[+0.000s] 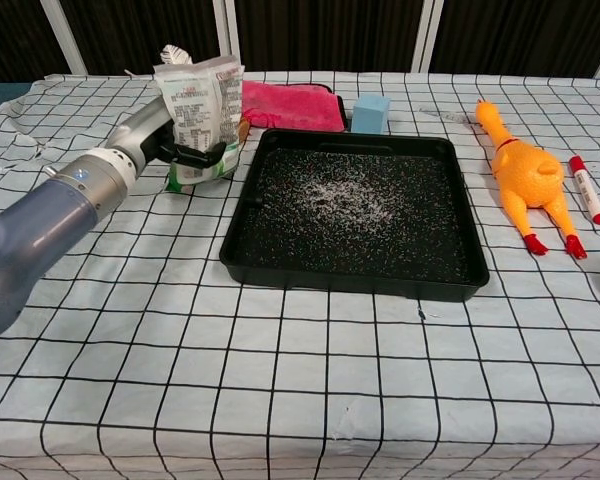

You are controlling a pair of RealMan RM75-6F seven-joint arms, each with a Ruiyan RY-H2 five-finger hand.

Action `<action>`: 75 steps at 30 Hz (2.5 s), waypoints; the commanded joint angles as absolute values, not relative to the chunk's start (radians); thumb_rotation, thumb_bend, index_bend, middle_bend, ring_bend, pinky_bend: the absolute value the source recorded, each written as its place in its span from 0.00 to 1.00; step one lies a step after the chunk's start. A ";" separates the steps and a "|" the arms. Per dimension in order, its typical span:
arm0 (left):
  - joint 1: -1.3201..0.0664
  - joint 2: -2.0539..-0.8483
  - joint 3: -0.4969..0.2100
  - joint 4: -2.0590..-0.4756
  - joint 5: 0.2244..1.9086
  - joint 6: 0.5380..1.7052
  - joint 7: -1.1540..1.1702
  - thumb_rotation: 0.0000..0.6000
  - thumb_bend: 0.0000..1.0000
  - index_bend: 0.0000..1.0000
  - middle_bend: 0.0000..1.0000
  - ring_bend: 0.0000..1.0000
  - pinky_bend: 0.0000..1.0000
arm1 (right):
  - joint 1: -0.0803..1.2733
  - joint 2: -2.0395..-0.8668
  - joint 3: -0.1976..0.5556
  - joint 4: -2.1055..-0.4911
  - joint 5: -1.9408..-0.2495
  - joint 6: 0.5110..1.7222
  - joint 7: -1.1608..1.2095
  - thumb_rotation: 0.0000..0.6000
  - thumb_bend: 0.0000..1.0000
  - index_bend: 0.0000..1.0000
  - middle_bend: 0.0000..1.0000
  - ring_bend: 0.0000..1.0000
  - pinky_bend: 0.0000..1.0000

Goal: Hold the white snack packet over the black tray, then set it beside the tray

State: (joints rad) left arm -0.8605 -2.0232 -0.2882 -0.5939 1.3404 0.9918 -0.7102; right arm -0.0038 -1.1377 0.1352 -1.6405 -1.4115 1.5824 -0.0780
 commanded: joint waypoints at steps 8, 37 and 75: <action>-0.851 -1.804 -0.287 -0.881 1.373 1.029 -0.520 1.00 0.56 0.27 0.40 0.35 0.48 | -0.005 -1.139 0.136 -1.644 -1.410 1.585 -0.085 1.00 0.23 0.29 0.09 0.14 0.26; -1.133 -1.506 -0.310 -1.224 1.244 0.513 -0.216 1.00 0.59 0.33 0.44 0.35 0.49 | -0.008 -1.138 0.146 -1.647 -1.385 1.581 -0.071 1.00 0.23 0.29 0.09 0.14 0.26; -1.311 -1.352 -0.120 -1.306 1.003 0.465 0.309 1.00 0.61 0.36 0.47 0.36 0.50 | -0.008 -1.135 0.149 -1.649 -1.373 1.573 -0.058 1.00 0.23 0.29 0.09 0.14 0.26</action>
